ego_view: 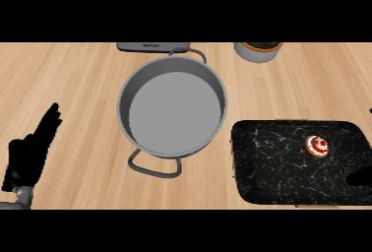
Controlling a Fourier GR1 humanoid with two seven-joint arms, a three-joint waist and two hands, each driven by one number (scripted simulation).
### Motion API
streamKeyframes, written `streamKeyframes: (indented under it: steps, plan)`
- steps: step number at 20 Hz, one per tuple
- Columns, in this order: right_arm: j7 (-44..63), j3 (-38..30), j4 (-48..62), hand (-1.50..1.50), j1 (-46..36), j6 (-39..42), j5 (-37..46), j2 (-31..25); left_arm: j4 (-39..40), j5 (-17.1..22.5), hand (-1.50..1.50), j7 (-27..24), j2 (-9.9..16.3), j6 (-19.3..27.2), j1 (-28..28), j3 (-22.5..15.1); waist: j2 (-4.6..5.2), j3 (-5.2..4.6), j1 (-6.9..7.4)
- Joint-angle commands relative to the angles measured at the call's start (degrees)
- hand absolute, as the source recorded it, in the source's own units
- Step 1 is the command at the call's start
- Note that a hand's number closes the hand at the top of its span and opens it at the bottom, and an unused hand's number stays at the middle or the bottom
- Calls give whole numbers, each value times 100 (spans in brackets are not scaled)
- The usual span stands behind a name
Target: Pick the cupcake from the tray and place it in the pot
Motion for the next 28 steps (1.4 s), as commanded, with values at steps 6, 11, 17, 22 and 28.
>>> streamKeyframes:
  steps: [6, 11, 17, 22, 28]
  plan:
    - [880, 450, 1143, -150, -1601, 1371, -6, 1009, -185, -193, 0, 146, -139, -38, 197, 208, -29, 10, -121]
    - [1259, 395, 1674, -150, -2134, 1842, 281, 1290, -141, -279, 0, 173, -163, -215, 140, 387, -34, 9, -144]
    - [626, 423, 2709, -150, -2261, 1801, 1061, 1962, -51, -408, 0, 267, -274, -378, 95, 591, -31, 11, -155]
    - [1172, 341, 2735, -150, -2526, 2039, 1146, 2313, -430, -707, 0, 559, -592, -205, 8, 423, -37, 11, -166]
    - [477, 119, 3145, -150, -2184, 2219, 1660, 2344, -103, -781, 0, 158, -722, -455, 189, 752, -36, 11, -188]
